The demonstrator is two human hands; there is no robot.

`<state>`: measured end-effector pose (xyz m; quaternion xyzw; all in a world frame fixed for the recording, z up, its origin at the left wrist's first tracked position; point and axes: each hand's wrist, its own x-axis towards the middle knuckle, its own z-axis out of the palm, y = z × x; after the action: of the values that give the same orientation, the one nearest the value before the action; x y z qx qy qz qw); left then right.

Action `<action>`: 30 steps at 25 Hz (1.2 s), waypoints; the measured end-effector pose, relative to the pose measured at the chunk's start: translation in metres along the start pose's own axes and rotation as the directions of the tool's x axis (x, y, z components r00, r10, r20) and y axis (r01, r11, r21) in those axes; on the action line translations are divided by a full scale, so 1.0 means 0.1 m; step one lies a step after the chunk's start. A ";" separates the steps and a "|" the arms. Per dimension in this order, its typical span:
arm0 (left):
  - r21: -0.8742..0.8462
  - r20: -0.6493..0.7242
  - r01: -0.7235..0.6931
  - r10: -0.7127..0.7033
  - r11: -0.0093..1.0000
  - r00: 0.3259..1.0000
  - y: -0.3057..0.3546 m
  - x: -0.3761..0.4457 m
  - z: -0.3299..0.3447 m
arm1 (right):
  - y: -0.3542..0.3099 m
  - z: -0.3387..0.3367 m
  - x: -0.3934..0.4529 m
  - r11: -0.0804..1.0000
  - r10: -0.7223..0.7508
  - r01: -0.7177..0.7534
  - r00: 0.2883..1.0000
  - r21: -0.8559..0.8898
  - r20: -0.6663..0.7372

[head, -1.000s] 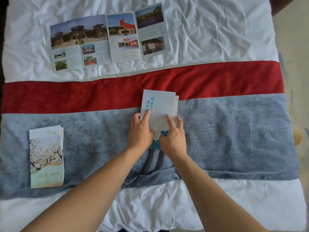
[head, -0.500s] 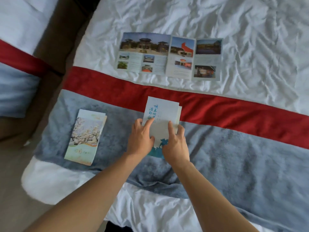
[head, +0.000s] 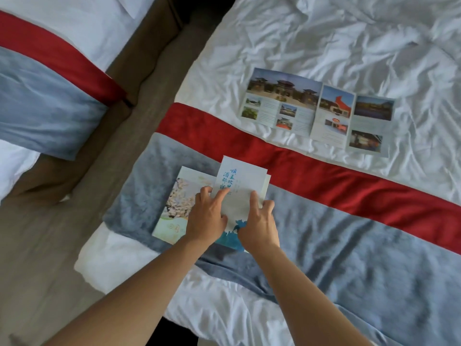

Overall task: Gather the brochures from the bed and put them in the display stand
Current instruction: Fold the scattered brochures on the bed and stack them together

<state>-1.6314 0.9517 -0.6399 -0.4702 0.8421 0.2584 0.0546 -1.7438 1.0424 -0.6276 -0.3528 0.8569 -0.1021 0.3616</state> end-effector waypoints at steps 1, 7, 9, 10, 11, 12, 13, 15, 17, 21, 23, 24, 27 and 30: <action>0.005 0.007 -0.012 0.012 1.000 1.000 -0.17 0.01 -0.07 | -0.15 0.10 0.00 1.000 0.011 -0.011 1.000 -0.002 -0.002; -0.019 0.051 -0.009 0.010 1.000 0.999 -1.11 0.02 -0.32 | -0.93 0.66 -0.01 0.999 0.039 -0.039 0.998 0.000 0.043; -0.023 0.074 -0.024 0.026 0.999 0.997 -1.31 0.06 -0.33 | -1.05 0.79 0.02 0.998 0.063 -0.063 0.997 0.006 0.046; -0.021 0.082 -0.032 0.034 0.999 0.996 -1.36 0.07 -0.32 | -1.08 0.84 0.03 0.997 0.080 -0.080 0.995 0.003 0.052; -0.022 0.088 -0.033 0.035 0.999 0.996 -1.41 0.08 -0.30 | -1.09 0.89 0.05 0.996 0.093 -0.093 0.994 -0.007 0.059; -0.025 0.093 -0.031 0.033 0.999 0.995 -1.45 0.09 -0.28 | -1.10 0.93 0.07 0.995 0.101 -0.100 0.993 -0.016 0.062; -0.029 0.100 -0.025 0.027 0.999 0.995 -1.49 0.10 -0.25 | -1.11 0.97 0.10 0.994 0.104 -0.103 0.993 -0.021 0.062; -0.035 0.118 -0.014 0.018 0.999 0.993 -1.55 0.12 -0.20 | -1.12 1.05 0.14 0.994 0.109 -0.108 0.992 -0.032 0.063; -0.031 0.138 -0.014 0.018 0.999 0.990 -1.59 0.14 -0.17 | -1.12 1.11 0.16 0.992 0.122 -0.120 0.991 -0.039 0.061; -0.038 0.163 -0.049 0.054 0.998 0.985 -1.62 0.19 -0.12 | -1.08 1.17 0.19 0.987 0.153 -0.150 0.987 -0.060 0.056; -0.043 0.163 -0.055 0.062 0.998 0.985 -1.64 0.19 -0.12 | -1.06 1.18 0.21 0.988 0.149 -0.145 0.987 -0.061 0.066; -0.046 0.162 -0.057 0.064 0.997 0.985 -1.64 0.19 -0.12 | -1.06 1.18 0.22 0.987 0.150 -0.146 0.986 -0.064 0.074; -0.046 0.136 -0.064 0.070 0.997 0.988 -1.61 0.21 -0.15 | -1.08 1.13 0.23 0.985 0.162 -0.155 0.983 -0.075 0.089; -0.018 0.093 -0.107 0.108 0.994 0.990 -1.47 0.35 -0.27 | -1.10 0.94 0.26 0.980 0.181 -0.172 0.980 -0.101 0.081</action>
<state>-1.5261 0.8499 -0.6847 -0.4120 0.8609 0.2883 0.0768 -1.6325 0.9521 -0.6618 -0.2962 0.8717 -0.0133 0.3902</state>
